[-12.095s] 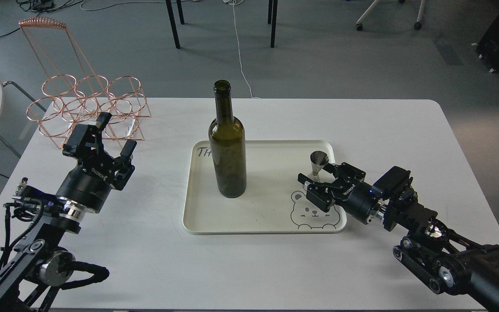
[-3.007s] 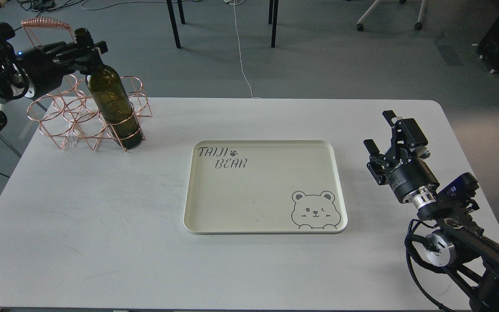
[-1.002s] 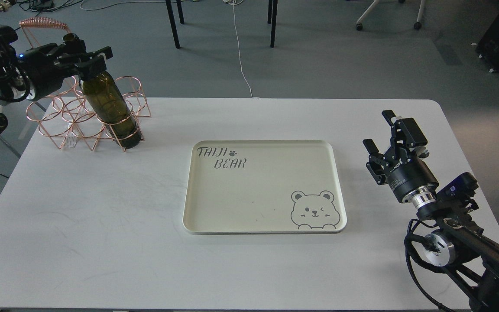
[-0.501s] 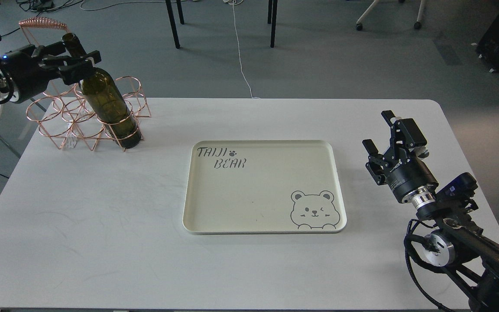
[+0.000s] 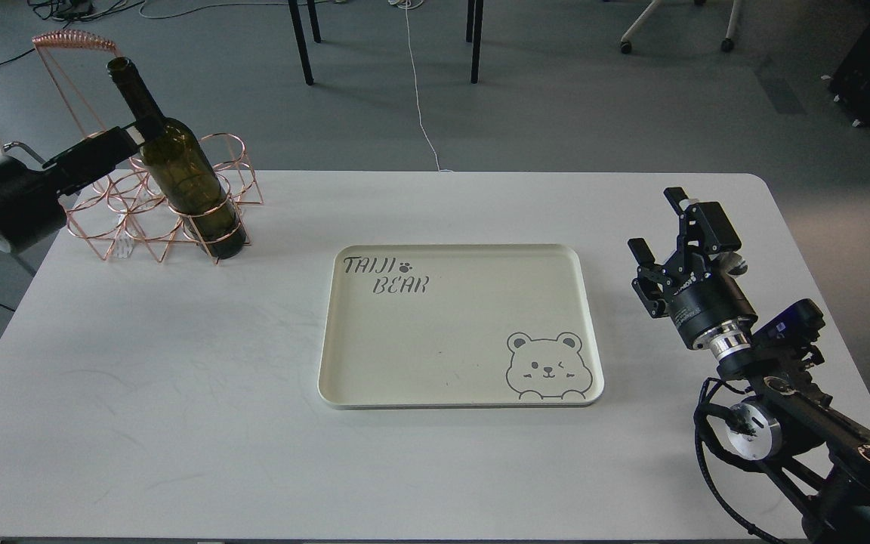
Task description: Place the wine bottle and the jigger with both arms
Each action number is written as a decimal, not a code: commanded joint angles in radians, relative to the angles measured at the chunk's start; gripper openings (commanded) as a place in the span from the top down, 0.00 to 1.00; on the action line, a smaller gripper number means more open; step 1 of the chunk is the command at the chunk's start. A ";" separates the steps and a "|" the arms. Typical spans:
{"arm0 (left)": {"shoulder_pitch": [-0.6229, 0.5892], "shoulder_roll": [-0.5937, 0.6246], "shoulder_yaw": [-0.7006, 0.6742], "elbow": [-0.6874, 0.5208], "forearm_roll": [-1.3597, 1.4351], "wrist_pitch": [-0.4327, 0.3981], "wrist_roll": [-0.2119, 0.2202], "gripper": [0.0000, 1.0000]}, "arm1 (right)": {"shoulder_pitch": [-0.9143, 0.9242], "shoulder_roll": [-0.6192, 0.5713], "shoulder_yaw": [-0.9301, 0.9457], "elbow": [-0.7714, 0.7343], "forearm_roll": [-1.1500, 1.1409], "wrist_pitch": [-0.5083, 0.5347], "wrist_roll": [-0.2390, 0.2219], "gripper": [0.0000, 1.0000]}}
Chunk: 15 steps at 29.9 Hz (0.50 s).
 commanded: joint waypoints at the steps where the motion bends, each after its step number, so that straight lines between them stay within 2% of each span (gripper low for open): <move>1: 0.126 -0.067 -0.095 -0.088 -0.145 -0.013 0.000 0.00 | 0.005 0.030 0.015 -0.003 0.002 -0.004 0.000 0.02; 8: 0.461 -0.423 -0.428 -0.102 -0.150 -0.018 0.000 0.00 | 0.054 0.115 0.048 -0.115 0.006 0.005 0.000 0.02; 10: 0.496 -0.536 -0.483 -0.090 -0.152 -0.016 0.000 0.00 | 0.060 0.115 0.042 -0.124 0.008 0.008 0.000 0.02; 12: 0.503 -0.607 -0.500 -0.076 -0.153 -0.013 0.046 0.00 | 0.059 0.115 0.037 -0.124 0.008 0.010 0.000 0.02; 15: 0.506 -0.672 -0.529 -0.033 -0.153 -0.013 0.067 0.00 | 0.043 0.118 0.037 -0.122 0.008 0.010 0.000 0.02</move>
